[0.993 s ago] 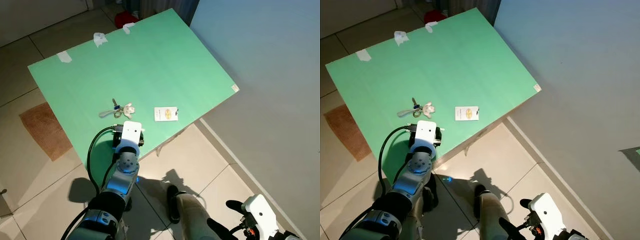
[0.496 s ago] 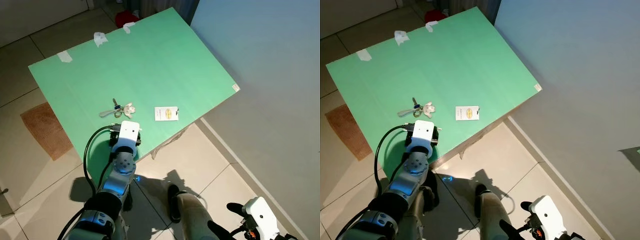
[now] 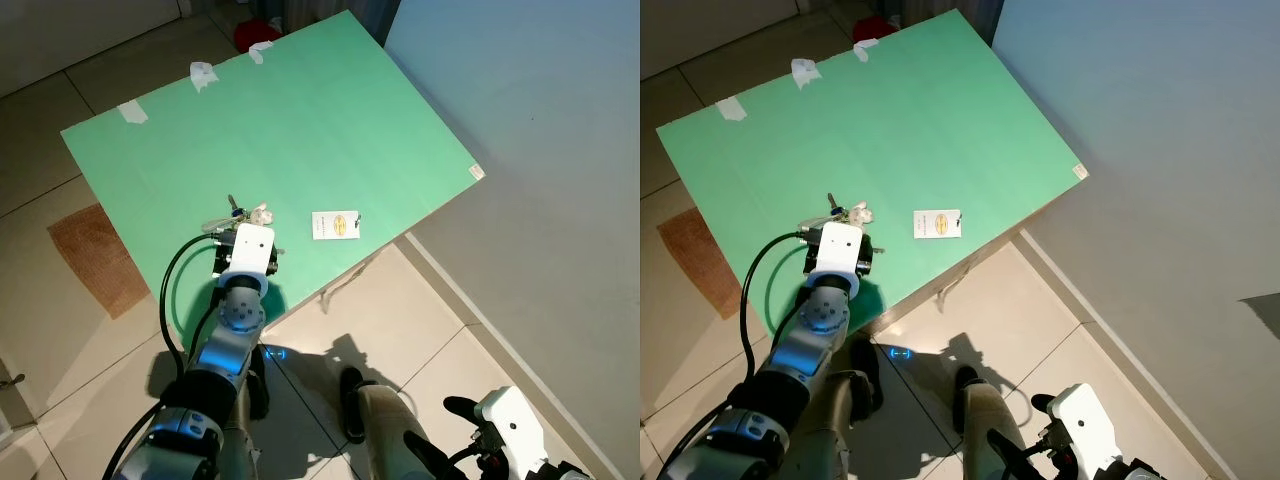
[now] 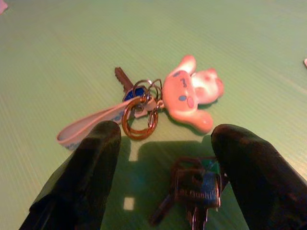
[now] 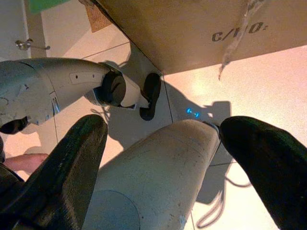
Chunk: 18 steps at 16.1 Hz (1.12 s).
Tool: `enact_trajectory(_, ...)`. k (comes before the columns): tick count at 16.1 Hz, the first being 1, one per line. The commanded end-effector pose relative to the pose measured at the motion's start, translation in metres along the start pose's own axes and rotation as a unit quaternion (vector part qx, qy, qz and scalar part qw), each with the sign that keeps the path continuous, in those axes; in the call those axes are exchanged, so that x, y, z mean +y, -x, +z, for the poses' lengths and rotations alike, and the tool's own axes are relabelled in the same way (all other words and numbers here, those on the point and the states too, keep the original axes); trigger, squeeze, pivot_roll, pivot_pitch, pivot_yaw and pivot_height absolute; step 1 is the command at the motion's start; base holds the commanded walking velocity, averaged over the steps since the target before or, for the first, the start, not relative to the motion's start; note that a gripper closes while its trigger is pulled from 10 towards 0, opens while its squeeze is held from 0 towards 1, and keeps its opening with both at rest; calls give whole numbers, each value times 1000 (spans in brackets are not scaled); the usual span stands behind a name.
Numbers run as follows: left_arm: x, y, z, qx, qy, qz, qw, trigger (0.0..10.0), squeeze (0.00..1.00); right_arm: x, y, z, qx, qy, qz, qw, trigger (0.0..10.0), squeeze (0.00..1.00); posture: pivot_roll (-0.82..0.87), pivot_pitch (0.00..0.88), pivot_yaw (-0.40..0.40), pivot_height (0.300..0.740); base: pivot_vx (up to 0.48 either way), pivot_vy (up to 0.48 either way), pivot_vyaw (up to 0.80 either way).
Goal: Hang keys on a hook
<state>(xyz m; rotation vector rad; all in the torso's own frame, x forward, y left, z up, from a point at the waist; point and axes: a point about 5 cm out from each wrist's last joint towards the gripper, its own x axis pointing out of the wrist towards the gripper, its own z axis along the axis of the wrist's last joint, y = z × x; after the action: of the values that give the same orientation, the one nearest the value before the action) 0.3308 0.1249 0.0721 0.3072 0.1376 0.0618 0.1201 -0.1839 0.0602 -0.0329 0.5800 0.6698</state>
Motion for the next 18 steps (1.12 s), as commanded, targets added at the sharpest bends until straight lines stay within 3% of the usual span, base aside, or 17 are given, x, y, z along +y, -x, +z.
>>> enact_trajectory(1,-7,5,-12,22,-1,-21,1000,10000,0,1,4,-7,17,-12,-4,1000,10000,0,-404,426,-105,736,0,0,0)
enact_trajectory(10,-18,-1,-18,50,0,-72,996,10000,0,0,15,-4,26,-14,-13,999,10000,0,-433,443,-113,736,0,0,0)
enact_trajectory(11,-21,1,-20,59,6,-81,995,6039,0,1,14,-5,27,-14,-13,999,10000,0,-432,442,-113,736,0,0,0)
enact_trajectory(13,-23,2,-23,69,20,-86,994,0,0,1,13,-6,28,-16,-13,999,10000,0,-430,442,-112,736,0,0,0)
enact_trajectory(18,-28,3,-27,85,33,-112,989,0,0,-1,10,-15,32,-19,-13,999,10000,0,-425,440,-112,736,0,0,0)
